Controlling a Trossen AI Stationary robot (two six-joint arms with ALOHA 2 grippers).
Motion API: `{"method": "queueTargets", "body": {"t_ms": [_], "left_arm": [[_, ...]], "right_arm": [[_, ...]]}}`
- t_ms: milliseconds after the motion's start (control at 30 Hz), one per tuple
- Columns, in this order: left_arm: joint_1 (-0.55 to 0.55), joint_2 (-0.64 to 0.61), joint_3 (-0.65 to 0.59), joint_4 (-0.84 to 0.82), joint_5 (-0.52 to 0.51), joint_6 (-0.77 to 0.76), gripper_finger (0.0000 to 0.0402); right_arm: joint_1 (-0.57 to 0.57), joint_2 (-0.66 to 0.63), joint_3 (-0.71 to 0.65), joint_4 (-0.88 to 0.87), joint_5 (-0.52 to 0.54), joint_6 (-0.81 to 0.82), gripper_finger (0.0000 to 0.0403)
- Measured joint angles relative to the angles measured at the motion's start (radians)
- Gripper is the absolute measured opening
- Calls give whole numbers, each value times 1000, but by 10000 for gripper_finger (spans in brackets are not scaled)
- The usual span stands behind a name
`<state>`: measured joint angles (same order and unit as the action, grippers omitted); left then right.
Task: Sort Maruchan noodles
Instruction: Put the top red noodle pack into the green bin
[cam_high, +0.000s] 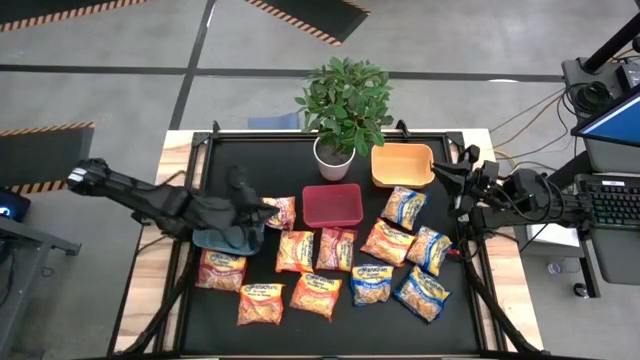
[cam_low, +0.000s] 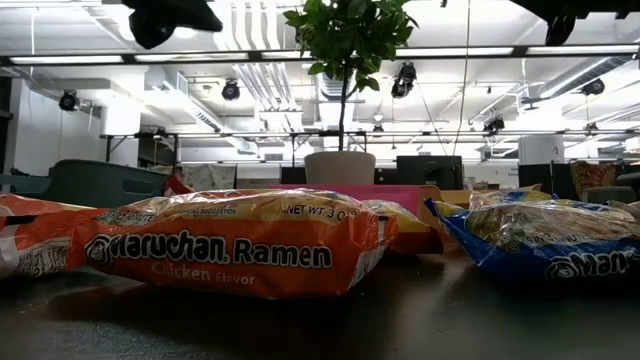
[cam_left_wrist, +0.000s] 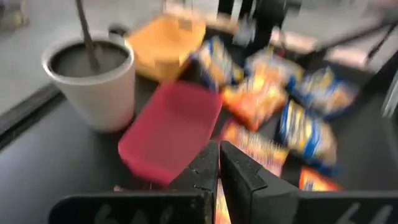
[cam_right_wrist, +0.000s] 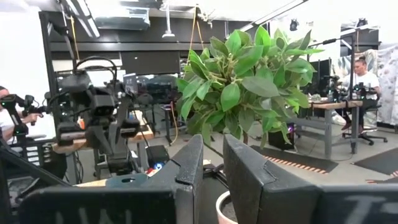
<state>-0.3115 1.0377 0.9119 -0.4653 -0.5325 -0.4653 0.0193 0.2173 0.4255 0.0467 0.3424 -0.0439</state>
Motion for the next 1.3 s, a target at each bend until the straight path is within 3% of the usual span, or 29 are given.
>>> {"method": "queueTargets", "body": {"t_ms": [200, 367, 533, 667, 900, 1300], "left_arm": [[1, 206, 163, -246, 11, -27, 23], [9, 355, 244, -415, 22, 29, 77], [25, 464, 245, -470, 31, 149, 142], [65, 529, 225, -474, 103, 192, 170], [125, 597, 225, -467, 132, 229, 174], [171, 605, 221, -402, 135, 249, 169]], "right_arm": [[0, 0, 1, 2, 0, -2, 52], [0, 0, 0, -14, -1, 13, 52], [0, 0, -2, -26, -1, 25, 52], [0, 0, -4, -76, -1, 54, 52], [0, 0, -5, -90, -2, 97, 52], [0, 0, -6, -95, -2, 97, 52]]}}
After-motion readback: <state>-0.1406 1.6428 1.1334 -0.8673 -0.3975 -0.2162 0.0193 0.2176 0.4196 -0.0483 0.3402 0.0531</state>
